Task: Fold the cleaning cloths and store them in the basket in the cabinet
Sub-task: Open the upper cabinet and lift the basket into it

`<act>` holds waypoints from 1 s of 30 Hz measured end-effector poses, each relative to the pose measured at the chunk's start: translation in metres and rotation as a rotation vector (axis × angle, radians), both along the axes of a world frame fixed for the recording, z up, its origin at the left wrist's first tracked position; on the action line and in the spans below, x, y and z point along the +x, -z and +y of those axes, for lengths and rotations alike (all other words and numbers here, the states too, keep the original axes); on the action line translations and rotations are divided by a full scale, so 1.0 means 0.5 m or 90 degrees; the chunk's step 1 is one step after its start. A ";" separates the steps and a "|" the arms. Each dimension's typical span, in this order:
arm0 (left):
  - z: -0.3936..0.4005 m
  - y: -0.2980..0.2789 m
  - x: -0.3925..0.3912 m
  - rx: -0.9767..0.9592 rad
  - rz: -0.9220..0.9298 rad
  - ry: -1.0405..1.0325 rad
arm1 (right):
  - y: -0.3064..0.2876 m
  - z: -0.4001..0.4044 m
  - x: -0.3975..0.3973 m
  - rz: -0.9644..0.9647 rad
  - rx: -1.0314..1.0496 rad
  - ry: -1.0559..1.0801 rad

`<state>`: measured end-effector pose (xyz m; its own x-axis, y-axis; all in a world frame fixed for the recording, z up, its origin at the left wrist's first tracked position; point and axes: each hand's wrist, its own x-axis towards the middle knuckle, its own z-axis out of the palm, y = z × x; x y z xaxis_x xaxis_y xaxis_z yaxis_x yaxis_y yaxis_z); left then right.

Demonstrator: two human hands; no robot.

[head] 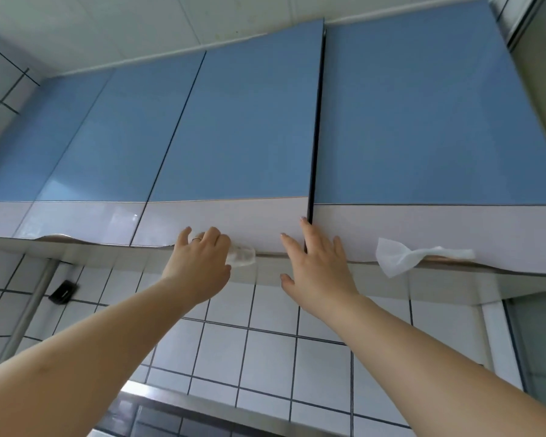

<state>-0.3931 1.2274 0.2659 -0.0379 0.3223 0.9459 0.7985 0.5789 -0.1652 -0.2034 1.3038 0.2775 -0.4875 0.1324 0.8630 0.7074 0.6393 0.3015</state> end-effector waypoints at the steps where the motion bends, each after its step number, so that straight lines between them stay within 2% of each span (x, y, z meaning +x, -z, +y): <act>1: -0.013 0.002 -0.004 0.007 0.001 0.012 | 0.003 -0.008 -0.004 0.012 0.016 -0.011; 4: -0.043 0.007 -0.019 0.046 0.016 0.065 | 0.011 -0.035 -0.012 0.060 0.111 -0.091; 7: -0.079 0.007 -0.039 0.106 0.027 0.132 | 0.012 -0.070 -0.018 0.132 0.167 -0.274; 10: -0.125 0.000 -0.049 0.130 -0.002 0.169 | 0.013 -0.123 -0.031 0.223 0.079 -0.488; 13: -0.169 -0.005 -0.067 0.148 -0.003 0.187 | 0.023 -0.193 -0.072 0.311 -0.065 -0.642; 15: -0.205 -0.009 -0.087 0.160 -0.007 0.210 | 0.024 -0.246 -0.118 0.324 -0.156 -0.740; 18: -0.241 -0.014 -0.103 0.174 -0.049 0.261 | 0.028 -0.303 -0.167 0.334 -0.202 -0.836; 22: -0.297 -0.013 -0.162 0.222 -0.083 0.314 | 0.041 -0.356 -0.248 0.320 -0.221 -0.876; 26: -0.344 -0.008 -0.238 0.267 -0.122 0.383 | 0.050 -0.376 -0.334 0.253 -0.235 -0.765; 30: -0.380 0.011 -0.310 0.333 -0.214 0.559 | 0.054 -0.405 -0.413 0.162 -0.292 -0.708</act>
<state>-0.5481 1.0374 0.2601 -0.2732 -0.0781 0.9588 0.9280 -0.2840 0.2413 -0.4098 1.1011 0.2504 -0.3541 0.0685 0.9327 -0.2843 0.9422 -0.1772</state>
